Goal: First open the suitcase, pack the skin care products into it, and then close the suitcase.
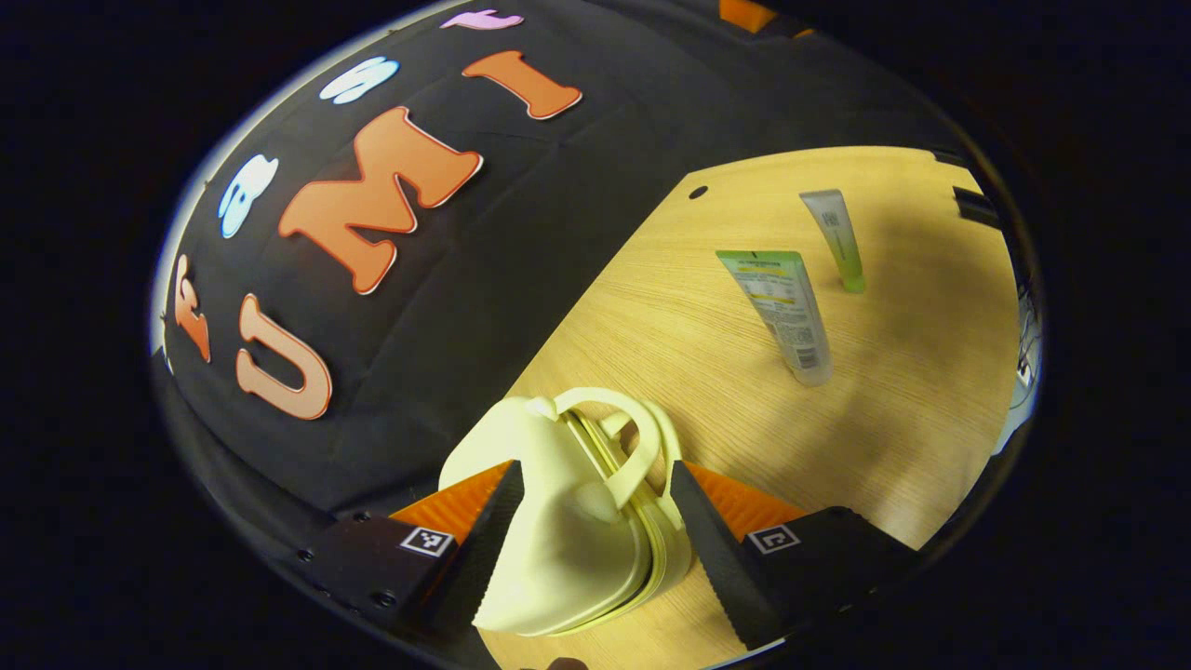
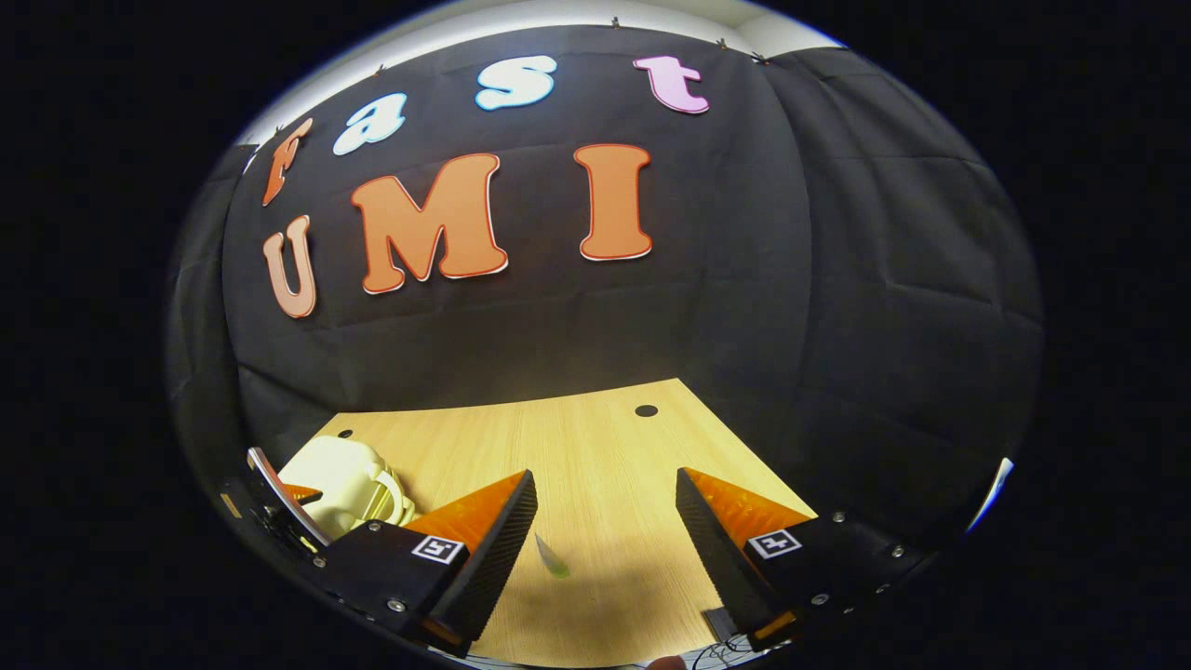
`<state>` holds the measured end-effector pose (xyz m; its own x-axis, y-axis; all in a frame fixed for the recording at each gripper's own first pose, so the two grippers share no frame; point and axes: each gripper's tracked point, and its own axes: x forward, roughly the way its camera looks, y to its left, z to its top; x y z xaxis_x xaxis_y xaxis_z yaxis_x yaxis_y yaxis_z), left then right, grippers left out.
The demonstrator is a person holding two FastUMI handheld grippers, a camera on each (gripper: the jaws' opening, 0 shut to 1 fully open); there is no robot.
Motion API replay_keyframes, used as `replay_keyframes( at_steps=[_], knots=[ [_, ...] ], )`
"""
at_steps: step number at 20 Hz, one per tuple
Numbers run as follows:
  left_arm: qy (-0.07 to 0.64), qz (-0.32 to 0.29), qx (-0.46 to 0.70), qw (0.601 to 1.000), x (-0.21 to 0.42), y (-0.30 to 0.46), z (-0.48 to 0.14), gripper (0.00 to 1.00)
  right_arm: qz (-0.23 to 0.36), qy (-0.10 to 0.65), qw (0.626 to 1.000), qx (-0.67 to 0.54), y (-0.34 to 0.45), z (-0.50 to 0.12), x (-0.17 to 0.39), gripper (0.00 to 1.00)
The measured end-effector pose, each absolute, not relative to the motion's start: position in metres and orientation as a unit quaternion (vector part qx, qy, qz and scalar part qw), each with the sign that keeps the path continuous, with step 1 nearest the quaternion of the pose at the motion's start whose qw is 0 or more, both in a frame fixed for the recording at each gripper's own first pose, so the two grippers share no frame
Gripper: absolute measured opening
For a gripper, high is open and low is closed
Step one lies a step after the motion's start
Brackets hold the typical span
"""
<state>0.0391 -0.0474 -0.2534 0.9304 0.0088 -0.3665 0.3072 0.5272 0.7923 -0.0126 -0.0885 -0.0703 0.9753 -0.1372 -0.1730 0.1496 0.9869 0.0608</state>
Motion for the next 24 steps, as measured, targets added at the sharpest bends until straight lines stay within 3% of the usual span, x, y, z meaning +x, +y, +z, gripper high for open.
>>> replay_keyframes(
  at_steps=[14,17,20,24],
  knots=[
    [0.239,-0.091,0.561,0.787,0.091,-0.04,-0.293,0.97,-0.08,0.109,0.99,0.044,-0.105,-0.082,-0.001,0.95],
    [0.263,-0.112,0.566,0.774,0.089,-0.051,-0.317,0.27,-0.078,0.106,0.99,0.041,-0.107,-0.08,0.001,0.95],
    [0.265,-0.107,0.585,0.759,0.086,-0.051,-0.306,0.13,-0.079,0.108,0.99,0.038,-0.11,-0.08,0.001,0.95],
    [0.293,-0.095,0.508,0.805,0.086,-0.049,-0.292,0.13,-0.068,0.107,0.991,0.046,-0.113,-0.079,0.0,0.95]
  ],
)
